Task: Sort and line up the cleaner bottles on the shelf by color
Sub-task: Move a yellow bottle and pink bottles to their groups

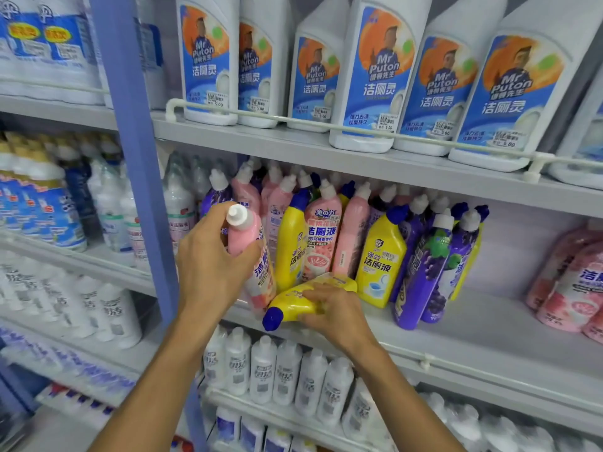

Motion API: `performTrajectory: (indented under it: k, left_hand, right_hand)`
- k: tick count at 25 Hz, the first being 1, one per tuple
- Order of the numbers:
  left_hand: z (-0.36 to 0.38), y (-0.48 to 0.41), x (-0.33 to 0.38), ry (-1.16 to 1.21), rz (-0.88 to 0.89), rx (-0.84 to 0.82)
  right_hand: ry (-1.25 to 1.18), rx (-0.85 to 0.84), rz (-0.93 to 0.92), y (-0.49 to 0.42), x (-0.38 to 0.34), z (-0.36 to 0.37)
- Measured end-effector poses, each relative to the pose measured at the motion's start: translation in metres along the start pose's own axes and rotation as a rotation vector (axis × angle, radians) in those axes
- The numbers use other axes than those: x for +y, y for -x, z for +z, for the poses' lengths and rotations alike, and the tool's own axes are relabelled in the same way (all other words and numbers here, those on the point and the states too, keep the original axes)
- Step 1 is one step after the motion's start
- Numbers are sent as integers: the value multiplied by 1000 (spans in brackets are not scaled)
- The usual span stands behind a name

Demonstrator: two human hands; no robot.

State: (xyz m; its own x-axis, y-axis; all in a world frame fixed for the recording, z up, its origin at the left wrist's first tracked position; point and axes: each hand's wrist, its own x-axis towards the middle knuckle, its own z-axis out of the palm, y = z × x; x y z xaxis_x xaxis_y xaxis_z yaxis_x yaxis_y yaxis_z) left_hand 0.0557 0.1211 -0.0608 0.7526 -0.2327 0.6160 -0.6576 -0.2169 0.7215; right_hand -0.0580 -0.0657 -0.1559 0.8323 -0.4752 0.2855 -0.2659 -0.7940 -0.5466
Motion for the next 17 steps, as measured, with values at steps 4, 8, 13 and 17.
performTrajectory:
  k: [4,8,13,17]
  left_hand:
    - [6,-23,2,-44,-3,-30]
    - [16,-45,-4,-103,-1,-48]
    - [32,-72,-24,-147,-30,-93]
    - [46,-71,-37,-106,-56,-114]
  right_hand:
    - [310,43,-93,3,0,25]
    - [466,159,-116,-3,-5,51]
    - [363,197,-197,-16,-3,56]
    - [324,235,-241,-19,4,52]
